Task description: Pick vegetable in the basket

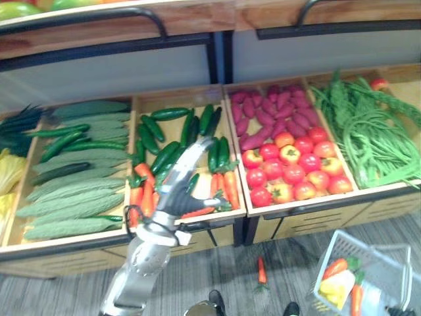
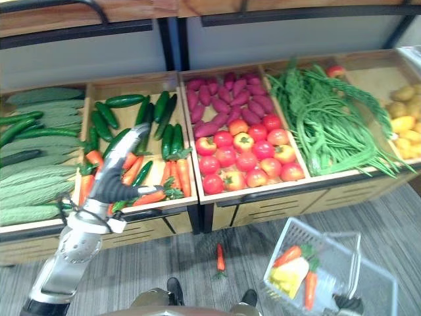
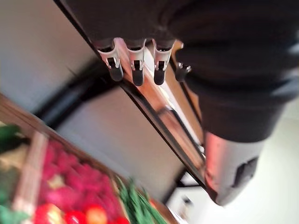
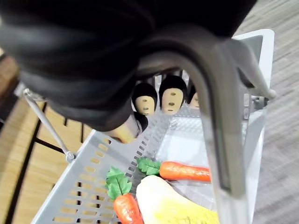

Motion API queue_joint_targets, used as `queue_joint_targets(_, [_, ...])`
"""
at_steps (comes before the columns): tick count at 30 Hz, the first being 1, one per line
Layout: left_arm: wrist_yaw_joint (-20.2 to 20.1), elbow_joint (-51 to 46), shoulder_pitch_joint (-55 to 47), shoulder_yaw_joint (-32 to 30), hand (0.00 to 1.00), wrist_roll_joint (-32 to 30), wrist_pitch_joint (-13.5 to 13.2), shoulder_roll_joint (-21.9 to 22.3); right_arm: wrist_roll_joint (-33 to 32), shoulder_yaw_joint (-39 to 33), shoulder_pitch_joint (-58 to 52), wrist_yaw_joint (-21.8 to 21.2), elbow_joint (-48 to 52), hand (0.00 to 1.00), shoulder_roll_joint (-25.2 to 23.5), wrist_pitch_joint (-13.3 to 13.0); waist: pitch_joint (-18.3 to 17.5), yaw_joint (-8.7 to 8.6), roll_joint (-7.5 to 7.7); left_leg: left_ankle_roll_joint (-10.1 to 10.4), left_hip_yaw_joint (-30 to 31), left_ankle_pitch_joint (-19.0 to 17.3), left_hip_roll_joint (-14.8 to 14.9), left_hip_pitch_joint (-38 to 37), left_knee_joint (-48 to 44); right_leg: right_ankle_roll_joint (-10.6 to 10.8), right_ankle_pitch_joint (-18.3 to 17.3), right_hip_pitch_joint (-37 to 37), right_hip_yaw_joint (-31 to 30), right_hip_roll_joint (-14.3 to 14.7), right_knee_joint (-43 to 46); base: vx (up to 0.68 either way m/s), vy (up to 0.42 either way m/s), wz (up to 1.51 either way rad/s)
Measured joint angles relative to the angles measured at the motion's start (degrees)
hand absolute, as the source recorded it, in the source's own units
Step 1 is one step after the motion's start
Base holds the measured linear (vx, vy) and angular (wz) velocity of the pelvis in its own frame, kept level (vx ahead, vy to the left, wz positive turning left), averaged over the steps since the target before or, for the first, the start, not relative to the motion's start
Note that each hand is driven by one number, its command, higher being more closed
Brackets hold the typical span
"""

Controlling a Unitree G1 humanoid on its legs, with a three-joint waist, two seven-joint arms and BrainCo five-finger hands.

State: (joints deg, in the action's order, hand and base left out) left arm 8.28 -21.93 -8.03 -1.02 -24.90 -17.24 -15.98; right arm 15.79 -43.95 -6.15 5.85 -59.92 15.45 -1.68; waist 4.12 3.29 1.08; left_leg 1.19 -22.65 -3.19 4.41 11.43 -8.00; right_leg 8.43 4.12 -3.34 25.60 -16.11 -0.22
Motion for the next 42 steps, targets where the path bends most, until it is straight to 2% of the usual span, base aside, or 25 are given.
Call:
queue_joint_targets(2, [2.25, 0.81, -0.94, -6.28, 0.0, 0.09, 1.59, 5.08, -0.83, -1.28, -0.14, 0.06, -3.35, 1.0, -1.46, 0.49, -0.04, -0.02, 0.03, -0.8, 2.72, 2.49, -1.36, -0.14, 2.72, 0.01, 0.01, 1.01, 1.48, -0.05, -0.77, 0.08, -0.002, 0.72])
queue_joint_targets(4, [5.74, 3.05, -1.38, -13.26, 0.0, 2.95, 3.68, 10.44, -2.72, -3.81, -0.19, 1.23, -5.4, 1.0, -2.74, 0.9, -0.24, -0.01, 0.08, -1.02, 5.49, 4.6, -2.31, -0.95, 5.86, 0.01, 0.0, 2.34, 3.18, 0.06, -0.93, 0.06, 0.01, 0.65])
queue_joint_targets(7, [9.89, 7.1, -1.69, -20.06, 0.0, 5.79, 6.06, 13.81, -4.57, -5.27, -0.06, 1.95, -5.76, 1.0, -3.7, 0.84, -1.06, 0.08, 0.44, -1.11, 7.14, 6.71, -3.06, -2.02, 9.42, 0.19, -0.48, 2.95, 4.43, 0.06, -0.82, 0.02, 0.024, 0.35])
queue_joint_targets(11, [13.8, 15.07, -3.97, -27.07, 0.0, 9.79, 9.1, 16.71, -6.92, -4.36, -0.85, 3.37, -3.51, 1.0, -8.03, 0.76, -2.53, 0.05, 2.59, -0.28, 7.84, 8.49, -3.31, -4.61, 13.47, 0.6, -2.03, 4.18, 5.54, 0.13, -0.06, -0.01, 0.004, 0.14])
queue_joint_targets(14, [15.28, 24.79, -4.67, -33.54, 0.0, 13.18, 10.85, 18.2, -7.19, -0.74, -2.01, 3.65, -0.68, 1.0, -10.69, 0.82, -3.57, -0.03, 3.07, -0.53, 7.74, 8.27, -3.13, -5.02, 13.77, 0.45, -3.39, 4.56, 6.32, -0.09, 0.83, -0.03, 0.004, 0.05])
queue_joint_targets(17, [16.68, 32.86, -4.62, -37.65, 0.0, 14.88, 11.26, 18.26, -7.19, 0.27, -2.48, 3.72, 0.92, 1.0, -12.1, 0.81, -3.66, -0.04, 2.9, -0.48, 7.56, 8.3, -2.94, -5.16, 13.78, 0.47, -3.64, 4.38, 6.41, -0.06, 1.19, 0.0, 0.0, 0.0])
queue_joint_targets(20, [17.41, 48.58, -4.39, -43.63, 0.0, 15.88, 11.66, 18.03, -7.12, 1.9, -2.49, 3.78, 0.97, 1.0, -12.83, 0.82, -3.82, -0.12, 2.47, -0.41, 7.42, 8.3, -2.83, -5.32, 13.8, 0.47, -4.08, 4.34, 6.31, 0.02, 1.08, 0.0, 0.001, -0.01])
queue_joint_targets(22, [15.25, 64.47, -3.96, -46.16, 0.0, 18.31, 12.99, 16.89, -7.01, 2.08, -1.3, 3.77, 0.24, 1.0, -13.02, 0.86, -4.11, -0.78, 2.07, -0.25, 7.28, 8.16, -2.92, -5.4, 13.85, 0.4, -4.1, 4.34, 5.66, 0.19, 0.22, 0.02, 0.01, -0.07])
queue_joint_targets(23, [14.52, 67.91, -4.29, -46.1, 0.0, 18.55, 13.25, 16.64, -6.97, 2.11, -0.75, 3.77, -0.26, 1.0, -13.02, 0.86, -4.1, -1.06, 2.02, -0.17, 7.23, 8.11, -2.92, -5.41, 13.86, 0.4, -4.11, 4.24, 5.44, 0.22, 0.18, 0.03, 0.006, -0.11])
queue_joint_targets(25, [10.3, 75.82, -5.03, -45.0, 0.0, 18.07, 14.68, 15.76, -6.78, 2.33, 0.8, 3.77, -2.23, 1.0, -13.0, 0.85, -4.11, -1.47, 2.05, 0.01, 6.89, 7.97, -2.83, -5.49, 13.87, 0.38, -4.11, 3.96, 4.75, 0.37, 0.1, 0.04, -0.001, -0.13])
queue_joint_targets(29, [3.06, 81.43, -5.72, -39.28, 0.0, 13.57, 15.29, 13.57, -5.75, 4.6, 2.63, 3.5, -4.75, 1.0, -12.44, 0.81, -4.09, -1.48, 2.01, 1.04, 4.61, 7.18, -2.41, -6.74, 13.9, 0.02, -3.87, 3.68, 1.78, 0.82, -0.63, 0.07, -0.017, -0.31])
queue_joint_targets(33, [1.12, 81.29, -4.46, -31.78, 0.0, 12.11, 14.79, 12.62, -4.5, 6.87, 2.72, 3.28, -5.19, 1.0, -11.91, 0.31, -4.03, -1.67, 2.01, 1.19, 3.68, 6.54, -2.47, -7.4, 13.87, 0.0, -3.83, 3.74, 0.45, 0.9, -0.75, 0.09, -0.019, -0.2])
queue_joint_targets(35, [0.1, 81.27, -4.23, -26.84, 0.0, 9.78, 14.42, 12.35, -4.48, 8.64, 2.83, 2.98, -5.21, 1.0, -11.95, 0.15, -3.52, -1.68, 2.86, 1.11, 2.3, 5.64, -2.75, -8.73, 13.44, -0.04, -3.86, 4.09, -1.03, 0.84, -0.63, 0.12, -0.003, -0.27])
queue_joint_targets(38, [-0.16, 81.27, -2.85, -21.61, 0.0, 8.28, 13.75, 11.67, -4.53, 8.81, 3.67, 2.76, -5.19, 1.0, -11.78, 0.06, -1.49, -2.09, 2.96, 0.79, 1.72, 1.17, -1.75, -7.19, 6.2, -1.0, -4.71, 4.21, -1.7, 0.04, 1.81, 0.08, -0.013, -0.19])
queue_joint_targets(40, [-0.28, 81.31, -2.21, -16.6, 0.0, 8.27, 13.43, 10.66, -4.63, 9.09, 3.97, 2.78, -3.73, 1.0, -11.65, -0.76, -0.1, -2.49, 1.73, 0.66, 0.23, -3.78, 0.94, -5.21, -1.87, -1.28, -4.68, 1.33, -4.56, -0.23, 8.04, 0.04, 0.034, -0.41])
queue_joint_targets(41, [-0.27, 81.31, -1.84, -15.43, 0.0, 8.25, 13.39, 10.3, -4.64, 9.24, 3.97, 2.77, -3.34, 1.0, -11.65, -1.14, 0.06, -2.55, 1.47, 0.58, -0.48, -4.68, 1.52, -4.96, -3.25, -1.57, -4.45, 0.1, -5.71, -0.19, 9.75, 0.04, 0.1, -0.67])
queue_joint_targets(42, [-0.28, 81.36, -1.5, -13.24, 0.0, 8.18, 13.29, 9.34, -4.68, 10.59, 3.99, 2.76, -2.59, 1.0, -11.67, -1.57, 0.45, -2.62, 1.08, 0.27, -2.37, -6.0, 2.85, -4.75, -5.23, -2.71, -3.2, -2.33, -7.99, 0.3, 12.37, 0.03, 0.141, -1.01])
